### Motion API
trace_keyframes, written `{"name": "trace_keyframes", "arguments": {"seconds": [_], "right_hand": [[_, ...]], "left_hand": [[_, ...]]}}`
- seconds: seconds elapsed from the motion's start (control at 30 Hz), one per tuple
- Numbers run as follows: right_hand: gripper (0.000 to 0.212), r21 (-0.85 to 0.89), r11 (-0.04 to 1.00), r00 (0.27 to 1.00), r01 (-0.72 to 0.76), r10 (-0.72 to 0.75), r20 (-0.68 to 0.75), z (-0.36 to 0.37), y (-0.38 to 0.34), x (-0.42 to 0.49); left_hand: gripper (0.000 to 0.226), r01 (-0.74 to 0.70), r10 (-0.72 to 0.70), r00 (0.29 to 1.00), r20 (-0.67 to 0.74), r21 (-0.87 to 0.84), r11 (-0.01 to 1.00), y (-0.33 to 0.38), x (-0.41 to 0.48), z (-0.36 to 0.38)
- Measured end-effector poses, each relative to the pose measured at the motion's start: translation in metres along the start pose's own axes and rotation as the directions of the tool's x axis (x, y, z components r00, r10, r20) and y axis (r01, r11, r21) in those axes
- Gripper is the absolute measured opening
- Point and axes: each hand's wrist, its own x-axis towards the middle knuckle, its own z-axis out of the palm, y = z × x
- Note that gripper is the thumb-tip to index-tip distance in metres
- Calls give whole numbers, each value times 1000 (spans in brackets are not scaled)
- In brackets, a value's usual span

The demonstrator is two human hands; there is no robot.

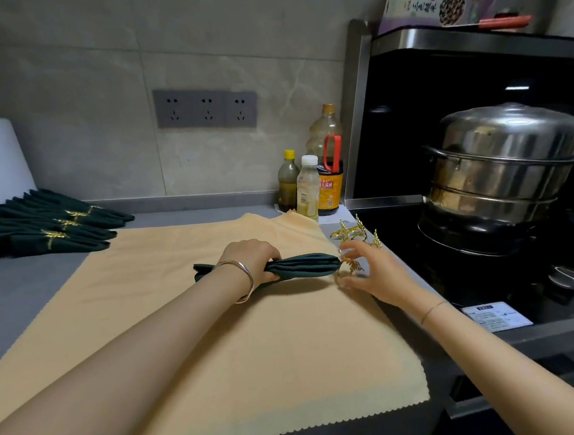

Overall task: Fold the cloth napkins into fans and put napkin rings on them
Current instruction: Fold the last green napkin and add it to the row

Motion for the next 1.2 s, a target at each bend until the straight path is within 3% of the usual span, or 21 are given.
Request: {"name": "trace_keyframes", "arguments": {"seconds": [0.23,0.37,0.5,0.63,0.73,0.87,1.07,1.2], "right_hand": [[53,-213,940,963,266,-269,17,10,-53,1],[52,3,959,959,285,-285,7,24,-76,1],[50,61,933,935,355,-353,-38,35,-97,-1],[56,-11,951,950,310,-310,31,35,-96,-4],[35,-70,956,957,286,-282,66,34,-94,-8],[19,-30,968,968,251,-250,32,38,-101,-14],[10,6,977,977,212,-212,-14,37,-108,-18],[9,-2,987,987,162,-162,-9,34,-107,-17]], "left_hand": [[28,-19,16,998,59,61,998,0,-15,-5],[26,-34,33,999,30,53,998,-5,-27,-9],[27,-23,23,1000,-7,59,998,-13,-39,-14],[32,-1,-5,998,70,80,997,-30,-52,-11],[40,-10,6,995,99,40,999,-38,-59,-4],[75,-66,71,995,73,-70,995,-27,-60,13],[36,-96,89,994,-62,-129,987,-21,-57,25],[31,-73,66,993,-101,-66,995,-32,-59,20]]}}
